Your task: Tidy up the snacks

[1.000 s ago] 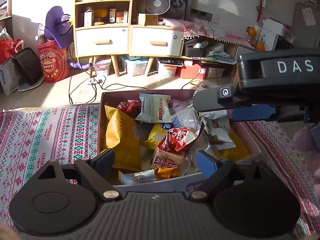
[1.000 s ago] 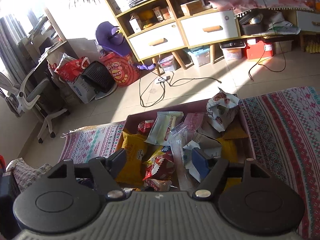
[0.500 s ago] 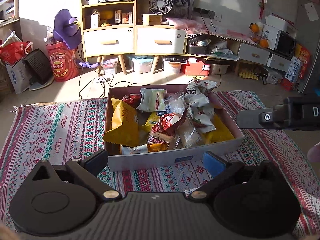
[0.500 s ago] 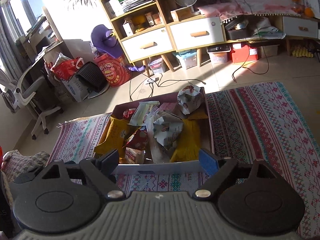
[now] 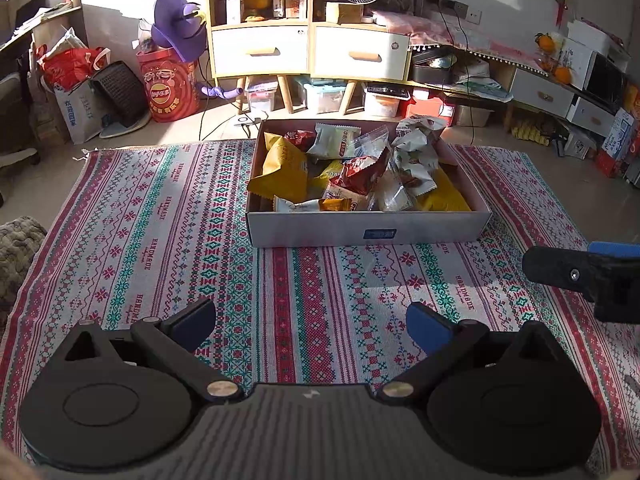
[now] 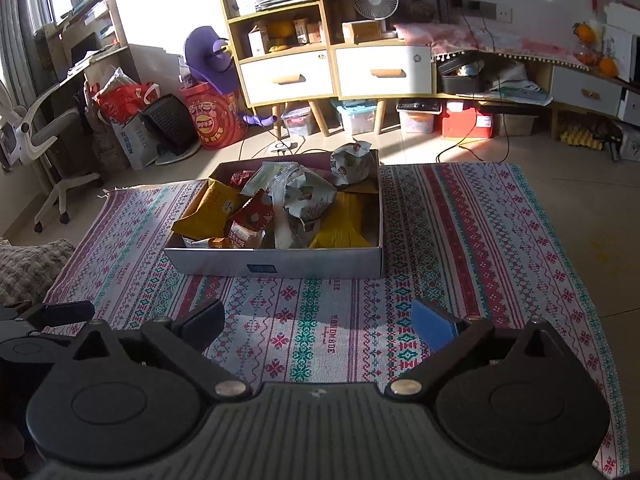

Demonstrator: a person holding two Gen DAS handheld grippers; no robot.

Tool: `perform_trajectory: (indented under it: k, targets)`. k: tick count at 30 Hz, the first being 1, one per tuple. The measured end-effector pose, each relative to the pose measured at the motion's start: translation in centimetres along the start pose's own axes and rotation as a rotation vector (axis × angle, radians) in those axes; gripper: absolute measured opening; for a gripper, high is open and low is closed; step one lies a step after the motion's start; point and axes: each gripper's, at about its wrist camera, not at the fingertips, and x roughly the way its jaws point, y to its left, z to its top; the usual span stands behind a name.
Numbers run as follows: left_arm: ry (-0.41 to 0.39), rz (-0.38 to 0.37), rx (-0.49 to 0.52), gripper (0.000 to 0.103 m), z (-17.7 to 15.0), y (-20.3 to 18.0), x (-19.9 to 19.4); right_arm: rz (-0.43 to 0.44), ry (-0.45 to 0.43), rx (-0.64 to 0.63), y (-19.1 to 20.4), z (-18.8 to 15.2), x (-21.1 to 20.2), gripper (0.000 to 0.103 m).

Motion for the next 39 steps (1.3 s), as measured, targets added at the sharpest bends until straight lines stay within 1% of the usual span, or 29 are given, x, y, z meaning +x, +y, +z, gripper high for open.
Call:
perform_trajectory:
  k: [4, 12, 15, 19, 24, 39]
  targets:
    - [0.000, 0.032, 0.033, 0.103, -0.9, -0.6, -0.4, -0.047, -0.020, -0.028, 0.2, -1.1, 0.1, 0.100]
    - [-0.017, 0.058, 0.012, 0.103, -1.0, -0.6, -0.5, -0.088, -0.027, -0.048, 0.4, -1.5, 0.8, 0.102]
    - [-0.016, 0.066, -0.001, 0.103, -1.0, -0.4, -0.6, -0.092, -0.020, -0.059, 0.6, -1.9, 0.9, 0.102]
    - [-0.006, 0.056, -0.024, 0.103, -1.0, -0.2, -0.8, -0.097, -0.025, -0.066, 0.8, -2.1, 0.8, 0.102]
    - [-0.013, 0.066, -0.018, 0.103, -1.1, -0.4, -1.0, -0.098, -0.027, -0.073, 0.9, -2.2, 0.8, 0.102]
    - [0.009, 0.062, -0.015, 0.103, -1.1, -0.3, -0.8, -0.107, -0.018, -0.090, 1.1, -2.3, 1.1, 0.102]
